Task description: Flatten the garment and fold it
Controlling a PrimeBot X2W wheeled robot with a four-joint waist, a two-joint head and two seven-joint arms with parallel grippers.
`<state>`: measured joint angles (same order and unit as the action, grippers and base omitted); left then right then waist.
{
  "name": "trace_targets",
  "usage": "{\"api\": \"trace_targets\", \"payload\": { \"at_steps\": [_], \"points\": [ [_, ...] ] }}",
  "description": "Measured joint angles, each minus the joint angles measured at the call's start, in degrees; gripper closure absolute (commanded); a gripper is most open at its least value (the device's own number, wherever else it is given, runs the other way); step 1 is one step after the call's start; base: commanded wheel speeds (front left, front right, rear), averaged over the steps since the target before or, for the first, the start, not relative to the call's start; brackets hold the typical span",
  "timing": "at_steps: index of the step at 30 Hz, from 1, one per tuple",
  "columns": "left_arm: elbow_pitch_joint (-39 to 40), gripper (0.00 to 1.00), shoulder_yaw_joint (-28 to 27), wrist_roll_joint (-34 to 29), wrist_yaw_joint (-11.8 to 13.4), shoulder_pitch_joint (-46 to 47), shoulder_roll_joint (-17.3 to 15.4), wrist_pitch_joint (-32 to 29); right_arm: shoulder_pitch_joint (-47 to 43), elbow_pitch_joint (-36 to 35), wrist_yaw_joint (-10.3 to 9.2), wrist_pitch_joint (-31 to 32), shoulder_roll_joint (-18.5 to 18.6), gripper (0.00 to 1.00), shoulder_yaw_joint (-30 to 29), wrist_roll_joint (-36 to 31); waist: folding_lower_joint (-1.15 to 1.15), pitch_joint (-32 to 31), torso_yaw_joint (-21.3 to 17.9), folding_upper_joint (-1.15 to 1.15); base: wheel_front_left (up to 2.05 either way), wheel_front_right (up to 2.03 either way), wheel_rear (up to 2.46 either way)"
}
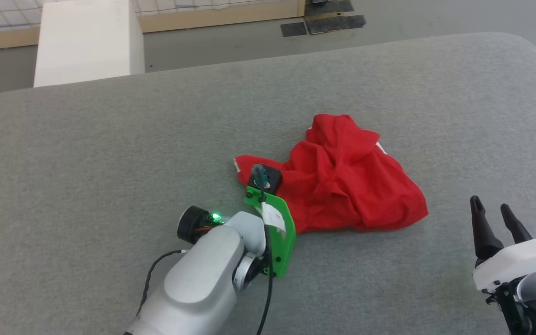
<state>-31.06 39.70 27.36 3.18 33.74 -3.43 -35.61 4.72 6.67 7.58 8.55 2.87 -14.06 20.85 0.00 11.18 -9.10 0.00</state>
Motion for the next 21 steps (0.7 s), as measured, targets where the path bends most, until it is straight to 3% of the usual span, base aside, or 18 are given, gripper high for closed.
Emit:
{"api": "trace_targets", "payload": {
  "at_steps": [5,9,14,18,21],
  "points": [
    [0.69,1.00,-1.37,3.41,-0.82,-0.26,0.23,3.72,0.00,0.48,0.00,0.01,-0.01,0.00,0.67,-0.08,0.00,-0.56,2.26,0.00,0.00,0.00,0.00],
    [4.80,1.00,-6.01,6.88,0.32,-0.34,0.31,8.59,-0.03,0.52,0.00,0.10,-0.01,0.00,0.74,-0.52,0.00,-1.42,4.66,0.00,0.00,0.00,0.00],
    [12.39,1.00,-14.67,10.11,5.12,-2.80,-2.48,13.81,-0.09,0.18,0.00,1.02,-0.01,0.00,1.53,-1.25,0.00,-2.89,7.74,0.00,0.00,0.00,0.00],
    [15.16,1.00,-21.23,12.77,10.35,-12.59,-7.81,14.06,-0.09,-0.21,0.00,2.04,-0.03,0.00,2.82,-1.47,0.00,-4.51,9.70,0.00,0.00,0.00,0.00],
    [15.36,1.00,-23.69,15.16,12.52,-21.30,-9.43,13.38,-0.14,-0.45,0.00,2.61,-0.02,0.00,3.04,-1.78,0.00,-5.52,10.85,0.00,0.00,0.00,0.00]
  ]
}}
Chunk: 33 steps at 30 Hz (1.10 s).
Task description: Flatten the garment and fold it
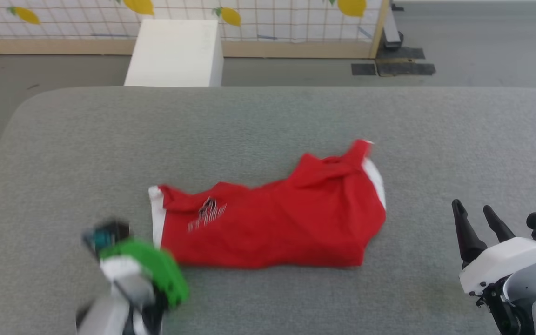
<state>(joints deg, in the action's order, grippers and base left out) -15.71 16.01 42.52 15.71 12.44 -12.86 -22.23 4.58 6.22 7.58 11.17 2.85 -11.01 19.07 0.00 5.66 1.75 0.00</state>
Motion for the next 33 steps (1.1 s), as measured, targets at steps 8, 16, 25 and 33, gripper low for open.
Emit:
{"api": "trace_targets", "payload": {
  "at_steps": [8,16,25,33],
  "points": [
    [4.31,0.00,-3.97,6.55,-0.26,-8.01,2.55,1.54,-0.23,-0.51,0.00,2.57,-0.01,0.00,1.94,-1.26,0.00,-1.27,2.48,0.00,0.00,0.00,0.00],
    [13.69,0.00,-11.92,5.46,-6.06,-10.42,1.57,18.89,2.44,0.37,0.00,8.32,0.00,0.00,4.82,-5.13,0.00,-1.04,3.76,0.00,0.00,0.00,0.00],
    [12.23,0.00,-8.83,-7.33,-9.16,-12.27,1.22,35.48,13.65,8.03,0.00,19.13,0.14,0.00,6.92,-16.08,0.00,1.73,5.39,0.00,0.00,0.00,0.00],
    [9.75,0.00,-7.14,-11.60,-10.83,-10.32,4.24,36.71,16.49,16.56,0.00,25.95,2.76,0.00,13.06,-19.40,0.00,4.22,9.01,0.00,0.00,0.00,0.00]
  ]
}}
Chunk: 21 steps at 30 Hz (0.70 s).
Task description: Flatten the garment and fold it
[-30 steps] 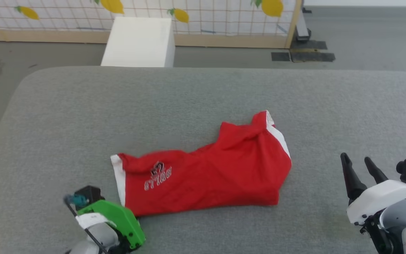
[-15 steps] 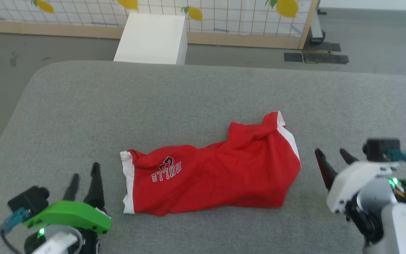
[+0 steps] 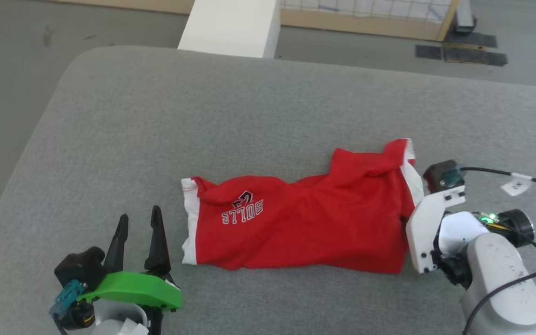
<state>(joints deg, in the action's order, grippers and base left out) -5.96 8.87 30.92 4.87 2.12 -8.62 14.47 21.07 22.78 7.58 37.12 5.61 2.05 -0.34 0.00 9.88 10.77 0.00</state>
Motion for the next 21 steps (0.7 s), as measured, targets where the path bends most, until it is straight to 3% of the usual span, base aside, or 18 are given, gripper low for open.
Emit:
{"api": "trace_targets", "payload": {
  "at_steps": [4,5,9,16,21],
  "points": [
    [-0.88,0.00,-0.10,-0.79,-0.87,0.90,0.49,0.07,0.55,0.43,0.00,1.66,1.16,0.00,1.03,0.01,0.00,1.10,1.35,0.00,0.00,0.00,0.00],
    [-1.09,0.00,-0.02,-1.21,-1.57,1.66,1.15,0.09,2.37,0.48,0.00,2.49,1.88,1.00,0.81,0.60,0.00,1.85,2.41,0.00,0.00,0.00,0.00],
    [-1.36,0.00,0.43,-1.66,-2.45,3.37,1.75,0.24,6.52,0.77,0.00,2.70,3.39,1.00,-0.10,1.18,0.00,2.84,3.74,0.00,0.00,0.00,0.00],
    [-2.70,0.00,2.29,-3.22,-4.15,6.46,3.23,0.25,22.94,3.90,0.00,0.63,7.14,1.00,-2.16,-1.07,-0.01,4.90,6.74,0.00,0.00,0.00,0.00],
    [-3.66,0.00,3.27,-3.28,-4.87,7.79,3.83,0.25,31.67,8.11,0.00,-5.69,7.30,1.00,-2.21,-4.46,-0.01,6.61,8.96,0.00,0.00,0.00,0.00]
  ]
}}
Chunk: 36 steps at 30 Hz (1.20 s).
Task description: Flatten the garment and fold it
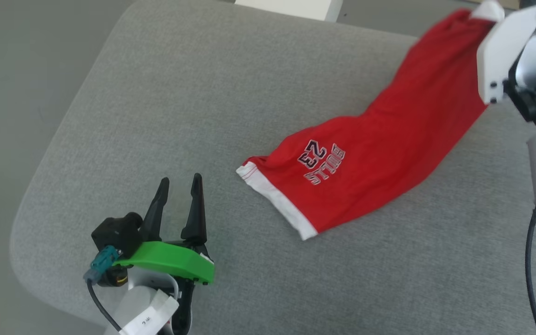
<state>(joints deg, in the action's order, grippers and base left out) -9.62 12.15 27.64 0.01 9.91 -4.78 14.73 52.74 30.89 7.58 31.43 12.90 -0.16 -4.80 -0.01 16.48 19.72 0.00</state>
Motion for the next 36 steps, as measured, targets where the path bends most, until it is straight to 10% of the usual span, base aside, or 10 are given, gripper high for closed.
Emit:
{"api": "trace_targets", "payload": {
  "at_steps": [4,5,6,24,36],
  "points": [
    [-1.05,0.00,0.19,0.00,-0.26,0.13,0.53,0.00,1.79,5.65,0.01,-3.05,-2.10,1.00,-0.24,-1.33,0.00,1.18,1.17,0.00,0.00,0.00,0.00],
    [-1.26,0.00,0.27,0.00,-0.41,0.13,0.63,0.00,1.74,7.26,0.00,-2.96,-2.56,0.75,-0.24,-1.34,0.00,1.31,1.34,0.00,0.00,0.00,0.00],
    [-1.59,0.00,0.44,0.00,-0.46,0.13,0.69,0.00,1.59,9.13,0.01,-2.78,-3.07,0.00,-0.36,-1.18,0.00,1.37,1.49,0.00,0.00,0.00,0.00],
    [-3.37,0.00,-0.01,-0.14,0.66,-2.36,-1.20,-1.70,-17.27,-0.07,-0.01,-31.75,-7.72,0.00,-5.44,13.30,0.00,-6.19,-5.76,0.00,0.00,0.00,0.00],
    [-2.14,0.00,-0.14,0.09,3.24,-5.35,-3.26,-8.06,-46.38,-19.73,-0.01,-30.91,-9.94,0.00,-8.33,18.55,0.01,-12.06,-14.63,0.00,0.00,0.00,0.00]
  ]
}}
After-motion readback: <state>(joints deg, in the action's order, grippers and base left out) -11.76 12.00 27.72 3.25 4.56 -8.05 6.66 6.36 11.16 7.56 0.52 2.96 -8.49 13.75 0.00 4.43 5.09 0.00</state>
